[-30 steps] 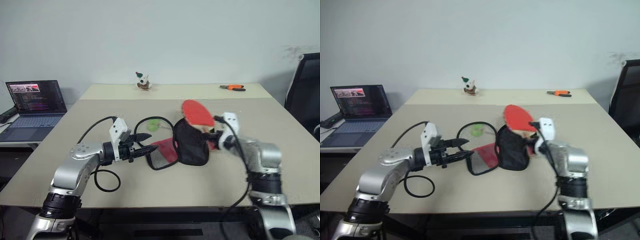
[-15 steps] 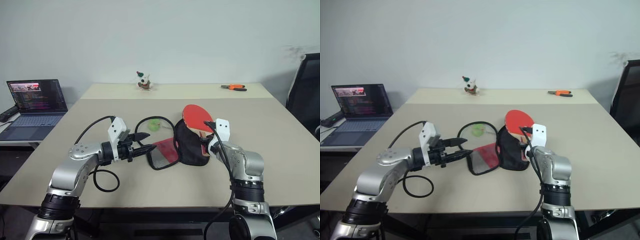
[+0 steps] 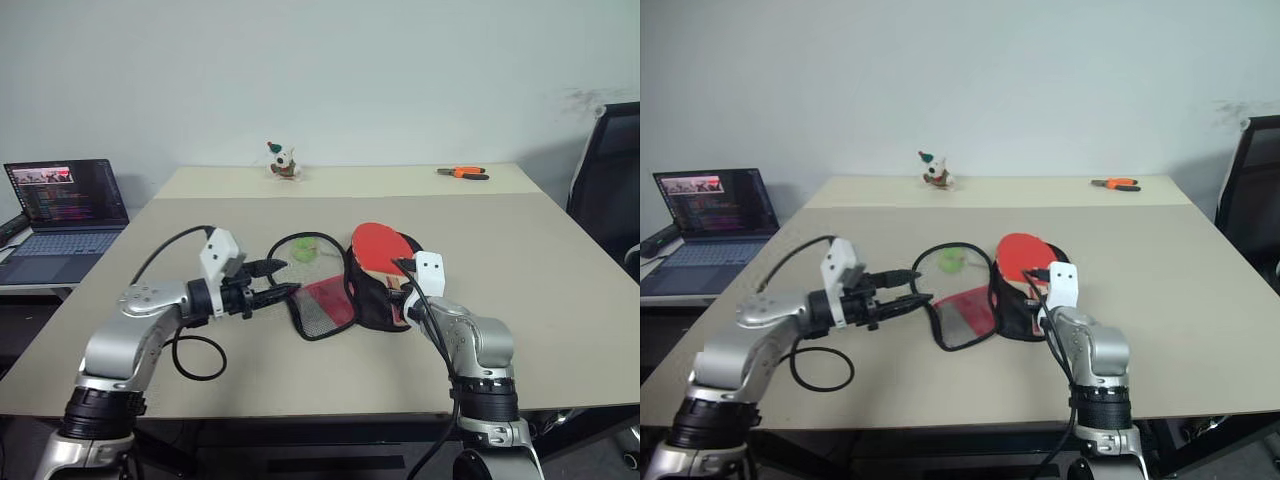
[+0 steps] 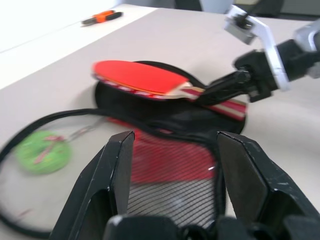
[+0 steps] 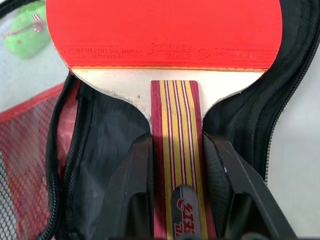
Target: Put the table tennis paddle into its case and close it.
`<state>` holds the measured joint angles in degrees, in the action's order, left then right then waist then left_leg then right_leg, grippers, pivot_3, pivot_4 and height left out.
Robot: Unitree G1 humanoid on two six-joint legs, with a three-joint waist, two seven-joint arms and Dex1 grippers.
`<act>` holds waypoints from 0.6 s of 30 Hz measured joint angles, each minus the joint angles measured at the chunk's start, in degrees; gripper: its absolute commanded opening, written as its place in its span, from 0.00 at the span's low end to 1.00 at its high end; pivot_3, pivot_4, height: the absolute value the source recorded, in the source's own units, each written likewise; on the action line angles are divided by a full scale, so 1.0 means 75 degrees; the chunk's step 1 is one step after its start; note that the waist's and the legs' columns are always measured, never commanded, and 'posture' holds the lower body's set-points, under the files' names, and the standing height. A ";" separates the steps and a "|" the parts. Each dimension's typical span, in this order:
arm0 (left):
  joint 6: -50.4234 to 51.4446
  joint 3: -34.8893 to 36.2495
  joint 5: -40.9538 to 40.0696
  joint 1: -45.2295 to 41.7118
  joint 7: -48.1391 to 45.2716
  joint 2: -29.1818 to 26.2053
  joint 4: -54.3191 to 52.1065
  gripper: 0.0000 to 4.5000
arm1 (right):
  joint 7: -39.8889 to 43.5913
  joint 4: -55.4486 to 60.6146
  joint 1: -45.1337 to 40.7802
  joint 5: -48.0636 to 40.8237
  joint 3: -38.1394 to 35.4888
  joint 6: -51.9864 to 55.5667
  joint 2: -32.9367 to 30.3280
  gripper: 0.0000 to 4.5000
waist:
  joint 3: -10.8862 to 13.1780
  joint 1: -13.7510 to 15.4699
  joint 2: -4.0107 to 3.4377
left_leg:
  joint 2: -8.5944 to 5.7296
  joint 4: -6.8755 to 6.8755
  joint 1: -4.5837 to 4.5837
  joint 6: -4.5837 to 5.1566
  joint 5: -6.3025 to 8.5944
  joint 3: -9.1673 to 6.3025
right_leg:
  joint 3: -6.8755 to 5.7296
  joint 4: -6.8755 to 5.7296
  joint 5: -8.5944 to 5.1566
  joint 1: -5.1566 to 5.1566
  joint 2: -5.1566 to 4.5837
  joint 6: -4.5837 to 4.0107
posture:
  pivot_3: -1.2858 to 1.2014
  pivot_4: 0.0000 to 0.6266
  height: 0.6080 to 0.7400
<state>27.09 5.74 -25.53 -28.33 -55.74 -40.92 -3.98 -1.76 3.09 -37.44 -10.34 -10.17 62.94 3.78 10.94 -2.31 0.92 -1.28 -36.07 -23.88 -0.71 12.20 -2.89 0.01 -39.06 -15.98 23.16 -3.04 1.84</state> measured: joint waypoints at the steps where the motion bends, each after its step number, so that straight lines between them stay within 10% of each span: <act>1: 0.0000 0.0025 0.0001 0.0002 -0.0001 -0.0030 0.0021 0.63 | -0.0013 0.0010 0.0000 0.0002 0.0006 0.0000 0.0000 0.23 | 0.0000 0.0001 0.0001 | 0.0000 0.0000 0.0000 0.0000 0.0000 0.0000 | -0.0001 0.0000 0.0000 0.0000 0.0000 0.0000 | 0.52 0.24 1.00; 10: -0.0011 0.0053 0.0001 0.0119 0.0009 -0.0050 0.0023 0.63 | -0.0253 -0.0011 -0.0001 0.0002 -0.0007 -0.0032 0.0057 0.23 | -0.0001 0.0028 0.0002 | 0.0000 0.0000 0.0000 0.0000 0.0000 0.0000 | 0.0001 0.0000 0.0000 0.0000 0.0000 0.0000 | 0.52 0.24 1.00; 18: -0.0017 0.0052 0.0001 0.0216 0.0010 -0.0050 0.0022 0.63 | -0.0465 -0.0105 0.0001 0.0008 -0.0046 -0.0173 0.0267 0.82 | -0.0001 0.0029 0.0002 | 0.0000 0.0000 0.0001 0.0000 0.0000 0.0001 | 0.0002 -0.0001 0.0000 0.0000 0.0000 0.0000 | 0.52 0.24 1.00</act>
<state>26.96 6.13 -25.52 -26.71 -55.66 -41.29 -3.82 -5.25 2.30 -37.43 -10.28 -10.51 61.64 5.79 10.93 -2.09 0.94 -1.28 -36.07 -23.87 -0.71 12.20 -2.88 0.03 -39.07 -15.98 23.16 -3.04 1.84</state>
